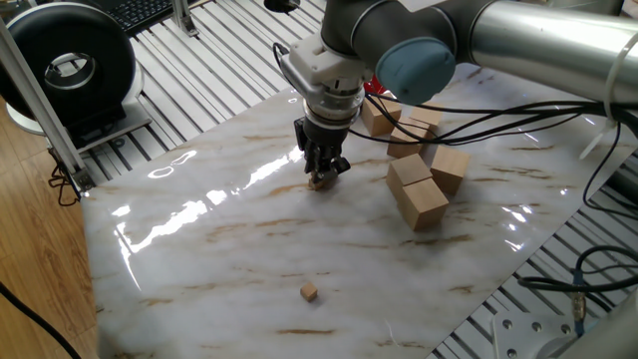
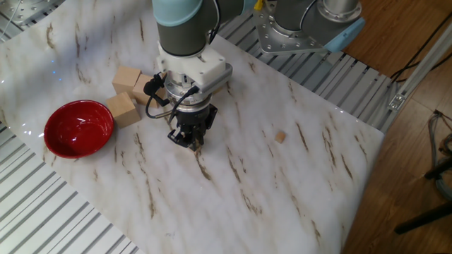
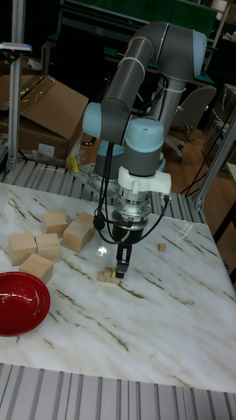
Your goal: Stack the blocks into a pyramid shape
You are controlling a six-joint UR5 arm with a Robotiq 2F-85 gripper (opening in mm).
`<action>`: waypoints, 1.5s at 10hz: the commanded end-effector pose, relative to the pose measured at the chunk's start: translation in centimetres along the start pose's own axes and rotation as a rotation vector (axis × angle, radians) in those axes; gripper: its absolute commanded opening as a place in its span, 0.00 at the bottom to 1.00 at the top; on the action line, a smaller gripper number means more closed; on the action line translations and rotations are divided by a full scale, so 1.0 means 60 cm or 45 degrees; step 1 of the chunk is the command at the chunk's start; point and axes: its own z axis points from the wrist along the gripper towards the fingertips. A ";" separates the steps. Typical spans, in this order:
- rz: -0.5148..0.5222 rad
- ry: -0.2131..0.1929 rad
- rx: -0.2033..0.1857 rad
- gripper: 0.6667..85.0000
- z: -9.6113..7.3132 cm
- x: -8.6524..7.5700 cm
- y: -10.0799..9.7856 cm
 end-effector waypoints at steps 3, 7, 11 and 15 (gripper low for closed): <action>0.019 -0.012 -0.012 0.00 -0.001 -0.002 0.002; 0.027 -0.012 -0.016 0.02 0.001 -0.001 0.003; 0.025 -0.009 -0.026 0.15 0.001 0.001 0.005; 0.000 -0.020 -0.019 0.17 -0.001 -0.002 0.000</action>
